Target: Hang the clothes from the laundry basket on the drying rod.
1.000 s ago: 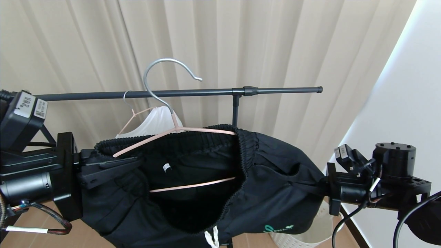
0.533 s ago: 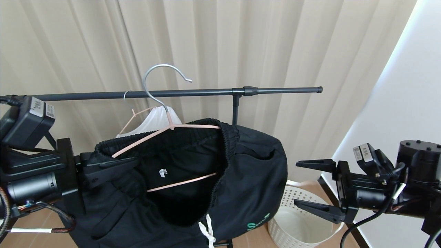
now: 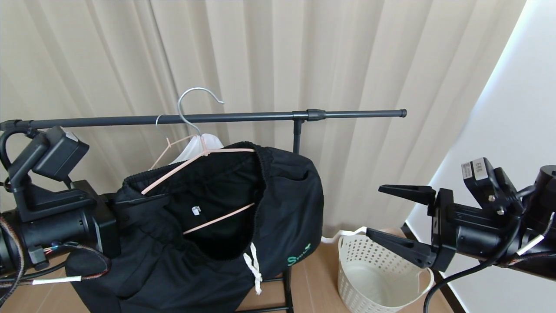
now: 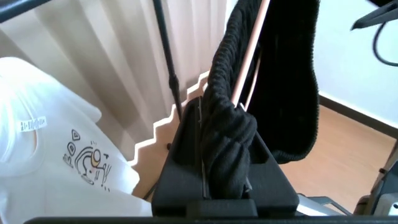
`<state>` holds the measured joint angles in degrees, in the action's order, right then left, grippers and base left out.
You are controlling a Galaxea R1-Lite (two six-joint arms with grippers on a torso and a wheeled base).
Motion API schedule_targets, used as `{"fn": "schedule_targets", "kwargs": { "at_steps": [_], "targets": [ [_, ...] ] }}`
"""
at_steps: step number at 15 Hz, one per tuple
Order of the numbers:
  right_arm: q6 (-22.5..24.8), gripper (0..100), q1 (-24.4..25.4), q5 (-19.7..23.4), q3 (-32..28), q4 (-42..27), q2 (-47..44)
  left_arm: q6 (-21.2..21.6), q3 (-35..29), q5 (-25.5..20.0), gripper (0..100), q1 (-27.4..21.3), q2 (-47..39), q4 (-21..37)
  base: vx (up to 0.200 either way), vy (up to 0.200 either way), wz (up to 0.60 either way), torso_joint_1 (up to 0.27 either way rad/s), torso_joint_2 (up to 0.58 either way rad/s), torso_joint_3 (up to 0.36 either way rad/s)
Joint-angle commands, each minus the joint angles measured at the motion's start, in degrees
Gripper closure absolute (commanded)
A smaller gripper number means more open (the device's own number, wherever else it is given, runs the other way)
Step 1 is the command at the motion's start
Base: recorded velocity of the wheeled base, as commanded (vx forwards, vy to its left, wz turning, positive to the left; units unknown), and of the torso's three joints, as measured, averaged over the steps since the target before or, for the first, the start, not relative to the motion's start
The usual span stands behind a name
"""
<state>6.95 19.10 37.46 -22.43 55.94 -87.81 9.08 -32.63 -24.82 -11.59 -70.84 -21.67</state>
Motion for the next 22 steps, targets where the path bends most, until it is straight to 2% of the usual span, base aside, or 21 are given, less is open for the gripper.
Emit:
{"fn": "schedule_targets", "kwargs": {
  "at_steps": [1,2,6,9,15,18,22],
  "targets": [
    [-4.3,0,4.5,-4.9,-2.4,-0.2,1.5,-1.8,0.2,1.6,100,0.0,-0.6,0.1,0.000,0.000,0.00,0.000,0.00,0.000],
    [-5.5,0,5.2,-7.0,-3.1,-0.2,1.2,-2.8,1.1,2.4,100,0.0,-0.6,0.1,0.000,0.000,0.00,0.000,0.00,0.000],
    [-5.7,0,5.2,-7.4,-3.7,-0.3,0.8,-5.0,2.8,5.5,100,-0.1,-2.4,0.1,0.000,0.000,0.00,0.000,0.00,0.000],
    [-5.7,0,5.0,-7.8,-3.8,-0.3,0.3,-8.7,1.5,7.6,100,-0.2,-6.8,-0.1,0.000,0.000,0.00,0.000,0.00,0.000],
    [-5.7,0,4.8,-7.9,-4.1,-0.2,-0.5,-12.7,-8.7,12.5,100,-0.6,-18.2,-0.6,0.000,0.000,0.00,0.000,0.00,0.000],
    [-5.6,0,4.6,-7.9,-4.1,-0.1,-0.6,-13.0,-13.2,14.7,100,-1.2,-23.4,-0.7,0.000,0.000,0.00,0.000,0.00,0.000],
    [-5.6,0,3.9,-7.9,-4.1,-0.1,-0.5,-14.5,-17.6,15.2,100,-1.2,-28.6,-2.1,0.000,0.000,0.00,0.000,0.00,0.000]
  ]
}}
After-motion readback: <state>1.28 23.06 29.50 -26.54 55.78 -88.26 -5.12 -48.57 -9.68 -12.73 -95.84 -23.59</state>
